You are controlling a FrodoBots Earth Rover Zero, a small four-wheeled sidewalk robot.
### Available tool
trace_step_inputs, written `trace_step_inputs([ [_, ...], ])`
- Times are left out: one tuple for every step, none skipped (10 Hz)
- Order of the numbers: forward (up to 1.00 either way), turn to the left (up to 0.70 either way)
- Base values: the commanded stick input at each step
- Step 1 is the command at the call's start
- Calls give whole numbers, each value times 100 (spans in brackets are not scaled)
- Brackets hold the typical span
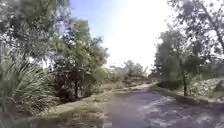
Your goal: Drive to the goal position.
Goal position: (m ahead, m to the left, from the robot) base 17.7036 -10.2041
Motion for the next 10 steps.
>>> trace_step_inputs([
  [70,0],
  [70,0],
  [70,0],
  [70,0],
  [70,0],
  [70,0],
  [70,0],
  [70,0],
  [70,0],
  [70,0],
])
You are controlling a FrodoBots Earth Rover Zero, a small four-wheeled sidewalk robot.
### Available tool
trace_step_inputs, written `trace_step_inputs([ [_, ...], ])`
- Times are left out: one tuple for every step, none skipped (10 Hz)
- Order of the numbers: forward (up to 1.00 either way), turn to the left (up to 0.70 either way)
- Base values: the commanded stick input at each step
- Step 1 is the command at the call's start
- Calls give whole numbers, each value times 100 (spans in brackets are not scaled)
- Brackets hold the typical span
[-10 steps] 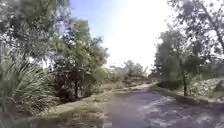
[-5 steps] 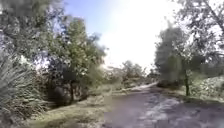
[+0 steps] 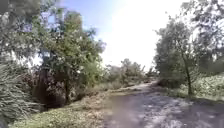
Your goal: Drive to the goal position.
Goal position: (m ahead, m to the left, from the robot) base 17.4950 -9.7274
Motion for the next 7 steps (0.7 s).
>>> trace_step_inputs([
  [70,0],
  [70,0],
  [70,0],
  [70,0],
  [70,0],
  [70,0],
  [70,0],
])
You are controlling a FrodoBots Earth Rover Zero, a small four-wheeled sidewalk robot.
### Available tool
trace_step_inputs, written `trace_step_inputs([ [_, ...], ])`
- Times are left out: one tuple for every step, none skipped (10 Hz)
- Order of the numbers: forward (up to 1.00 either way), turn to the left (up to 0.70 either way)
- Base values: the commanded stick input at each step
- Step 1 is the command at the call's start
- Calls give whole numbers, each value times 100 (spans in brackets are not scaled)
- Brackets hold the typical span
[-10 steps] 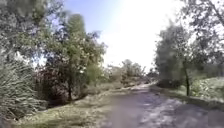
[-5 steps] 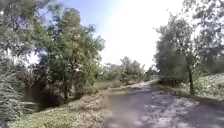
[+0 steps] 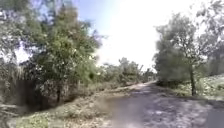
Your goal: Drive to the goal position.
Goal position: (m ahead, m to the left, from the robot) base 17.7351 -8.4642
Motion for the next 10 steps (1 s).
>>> trace_step_inputs([
  [70,0],
  [70,0],
  [70,0],
  [70,0],
  [70,0],
  [70,0],
  [70,0],
  [70,0],
  [70,0],
  [70,0],
])
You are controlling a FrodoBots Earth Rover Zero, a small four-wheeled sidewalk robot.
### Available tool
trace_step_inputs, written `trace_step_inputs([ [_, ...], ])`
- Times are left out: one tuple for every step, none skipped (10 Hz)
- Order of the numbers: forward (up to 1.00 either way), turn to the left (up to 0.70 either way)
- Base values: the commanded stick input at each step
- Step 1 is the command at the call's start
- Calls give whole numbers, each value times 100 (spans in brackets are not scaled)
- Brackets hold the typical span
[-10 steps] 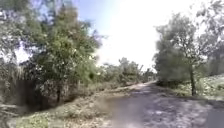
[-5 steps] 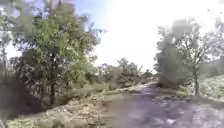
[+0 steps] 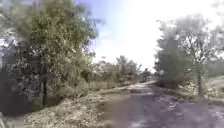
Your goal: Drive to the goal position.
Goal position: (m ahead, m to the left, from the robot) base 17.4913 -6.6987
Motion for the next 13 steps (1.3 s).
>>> trace_step_inputs([
  [70,0],
  [70,0],
  [70,0],
  [70,0],
  [70,0],
  [70,0],
  [70,0],
  [70,0],
  [70,0],
  [70,0],
  [70,0],
  [70,0],
  [70,0],
])
